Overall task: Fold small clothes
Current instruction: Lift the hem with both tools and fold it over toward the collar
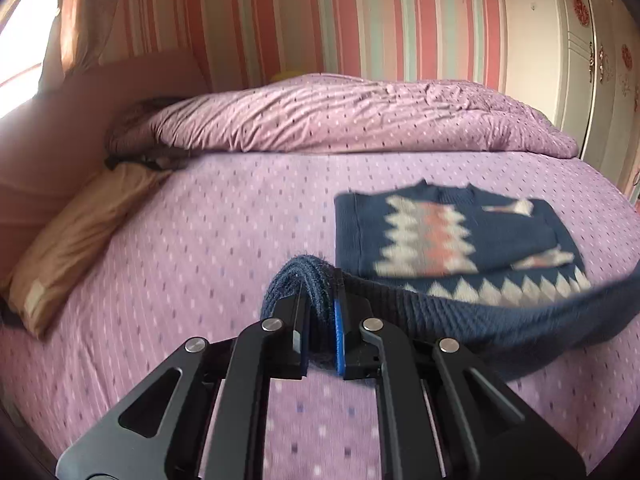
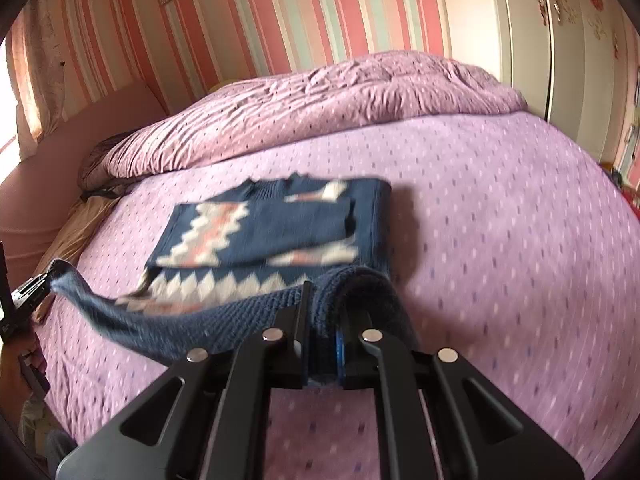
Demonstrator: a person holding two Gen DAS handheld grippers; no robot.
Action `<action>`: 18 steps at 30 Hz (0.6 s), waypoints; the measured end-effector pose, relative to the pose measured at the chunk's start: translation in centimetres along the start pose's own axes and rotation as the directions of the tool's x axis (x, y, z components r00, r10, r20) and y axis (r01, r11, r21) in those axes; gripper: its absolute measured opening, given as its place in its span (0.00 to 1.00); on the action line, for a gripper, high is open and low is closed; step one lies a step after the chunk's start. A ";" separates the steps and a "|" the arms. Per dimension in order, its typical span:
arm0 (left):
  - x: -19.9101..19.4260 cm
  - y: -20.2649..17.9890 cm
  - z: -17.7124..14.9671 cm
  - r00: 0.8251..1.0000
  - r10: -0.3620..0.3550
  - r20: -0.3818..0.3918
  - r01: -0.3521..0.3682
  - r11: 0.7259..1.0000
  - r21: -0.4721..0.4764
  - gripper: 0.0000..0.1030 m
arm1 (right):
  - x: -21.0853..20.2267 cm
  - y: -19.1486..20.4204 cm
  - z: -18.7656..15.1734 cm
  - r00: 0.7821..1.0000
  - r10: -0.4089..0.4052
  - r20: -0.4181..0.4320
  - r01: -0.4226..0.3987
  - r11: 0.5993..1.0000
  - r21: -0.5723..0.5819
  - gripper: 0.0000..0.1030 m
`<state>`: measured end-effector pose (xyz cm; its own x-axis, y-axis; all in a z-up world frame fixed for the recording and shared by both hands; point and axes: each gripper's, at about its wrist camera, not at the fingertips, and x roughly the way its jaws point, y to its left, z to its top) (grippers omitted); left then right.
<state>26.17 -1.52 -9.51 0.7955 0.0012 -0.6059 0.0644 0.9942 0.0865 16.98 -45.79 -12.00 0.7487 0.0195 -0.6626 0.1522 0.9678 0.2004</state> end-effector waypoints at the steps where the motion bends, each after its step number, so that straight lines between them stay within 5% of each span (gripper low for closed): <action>1: 0.8 -0.1 1.1 1.000 0.006 0.001 -0.006 1.000 -0.002 0.07 | 0.6 -0.1 1.1 1.000 -0.006 0.001 0.006 1.000 0.002 0.08; 8: 8.1 -2.1 8.2 0.998 0.057 -0.013 -0.057 0.998 -0.010 0.07 | 7.4 -0.9 8.7 0.999 -0.031 -0.019 0.032 0.999 0.032 0.08; 18: 20.0 -4.8 12.6 0.992 0.102 -0.067 -0.104 0.994 -0.015 0.07 | 19.9 -1.9 14.4 0.989 -0.101 -0.106 0.104 0.994 0.020 0.08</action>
<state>49.34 -7.64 -12.10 0.7560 0.1103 -0.6453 -0.0277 0.9902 0.1368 40.91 -50.88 -15.16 0.6571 -0.0518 -0.7520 0.2415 0.9595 0.1449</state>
